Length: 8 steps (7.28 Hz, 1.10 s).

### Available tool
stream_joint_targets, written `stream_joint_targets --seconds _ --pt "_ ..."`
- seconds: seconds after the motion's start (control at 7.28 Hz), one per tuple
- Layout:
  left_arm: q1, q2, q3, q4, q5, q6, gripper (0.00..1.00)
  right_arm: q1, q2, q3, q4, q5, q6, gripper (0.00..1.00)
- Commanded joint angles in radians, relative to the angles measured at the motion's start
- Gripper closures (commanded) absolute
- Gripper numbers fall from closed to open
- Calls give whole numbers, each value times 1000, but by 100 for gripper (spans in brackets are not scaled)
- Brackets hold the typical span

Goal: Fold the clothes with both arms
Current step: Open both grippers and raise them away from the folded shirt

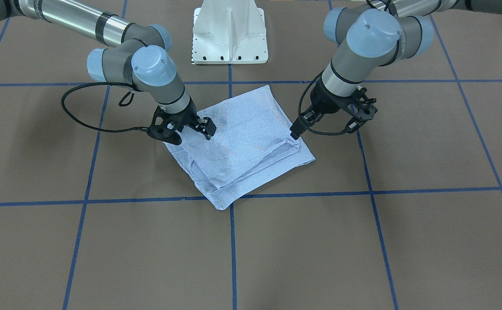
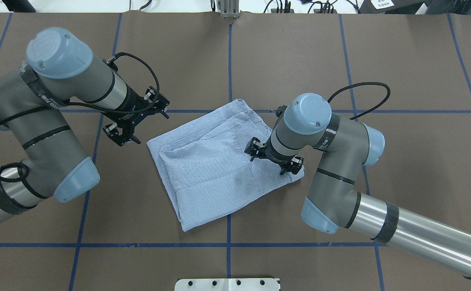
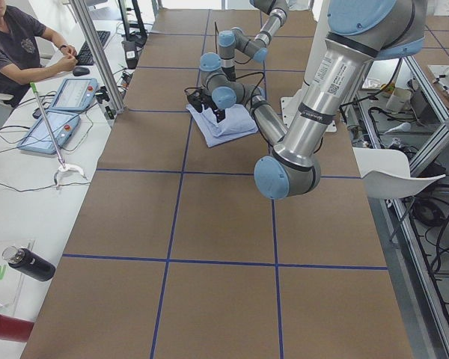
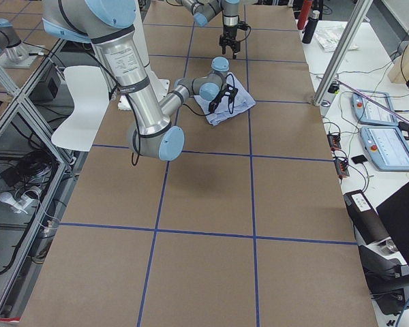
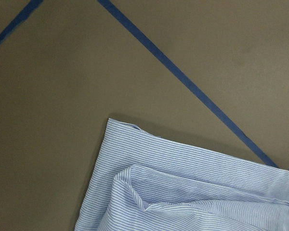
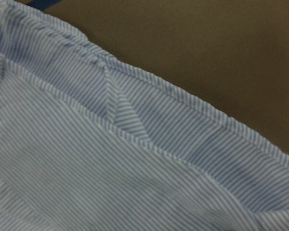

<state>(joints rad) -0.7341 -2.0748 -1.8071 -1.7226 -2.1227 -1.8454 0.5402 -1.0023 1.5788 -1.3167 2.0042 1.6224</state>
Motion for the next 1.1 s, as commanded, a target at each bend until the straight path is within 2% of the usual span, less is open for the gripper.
stream_joint_targets --seconds 0.0,0.41,0.55,0.69,0.96 --pt "-1 -1 -6 0 0 0 1 36 2 -10 -6 7 -9 1" --pt "-17 5 -15 0 7 2 1 125 -7 61 -7 34 -22 0" --pt "-45 6 -15 2 7 70 1 171 -19 72 -9 34 -85 0" --pt "-88 7 -14 6 9 165 1 232 -25 67 -18 34 -175 0" --pt "-206 48 -26 3 18 286 1 363 -39 70 -115 74 -472 0"
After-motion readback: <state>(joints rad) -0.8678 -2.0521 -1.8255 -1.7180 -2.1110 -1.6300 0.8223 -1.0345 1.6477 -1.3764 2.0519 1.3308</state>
